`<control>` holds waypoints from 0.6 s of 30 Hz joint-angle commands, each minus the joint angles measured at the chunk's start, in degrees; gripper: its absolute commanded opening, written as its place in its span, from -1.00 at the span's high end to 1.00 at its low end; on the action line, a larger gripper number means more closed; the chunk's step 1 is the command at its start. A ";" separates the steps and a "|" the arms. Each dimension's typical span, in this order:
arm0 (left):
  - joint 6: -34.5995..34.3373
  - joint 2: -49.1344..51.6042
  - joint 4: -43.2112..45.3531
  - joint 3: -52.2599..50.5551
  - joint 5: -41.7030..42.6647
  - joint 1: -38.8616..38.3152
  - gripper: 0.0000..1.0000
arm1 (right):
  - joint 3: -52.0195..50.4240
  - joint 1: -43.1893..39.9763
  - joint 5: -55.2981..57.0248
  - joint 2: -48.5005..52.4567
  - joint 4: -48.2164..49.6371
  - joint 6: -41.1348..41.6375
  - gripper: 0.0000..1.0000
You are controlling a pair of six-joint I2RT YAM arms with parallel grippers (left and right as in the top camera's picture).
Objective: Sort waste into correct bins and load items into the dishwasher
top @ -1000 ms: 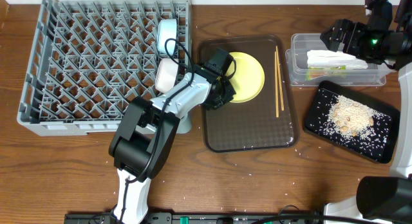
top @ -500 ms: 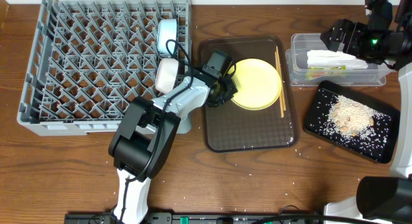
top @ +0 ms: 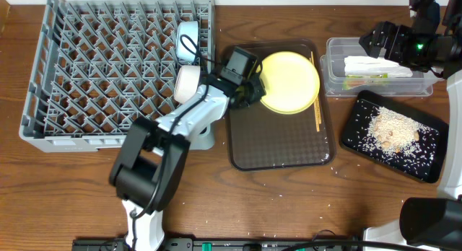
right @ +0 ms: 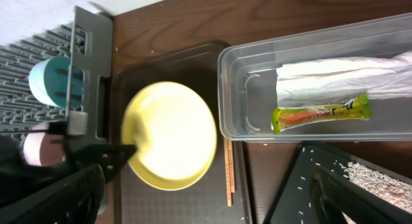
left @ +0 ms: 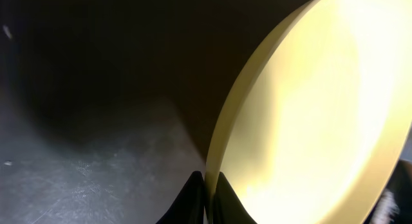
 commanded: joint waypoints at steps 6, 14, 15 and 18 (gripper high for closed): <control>10.14 -14.43 -1.55 -0.37 -2.97 3.87 0.85 | -0.11 0.22 -0.24 0.07 -0.02 -0.37 -0.99; 18.71 -28.98 -11.26 -0.37 -13.64 13.25 0.85 | -0.11 0.20 -0.24 0.07 -0.02 -0.37 -0.99; 19.76 -30.32 -12.35 -0.37 -15.37 14.69 0.86 | -0.11 0.22 -0.24 0.07 -0.02 -0.37 -0.99; 24.81 -32.79 -14.19 -0.37 -19.93 19.37 0.85 | -0.11 0.22 -0.24 0.07 -0.02 -0.37 -0.98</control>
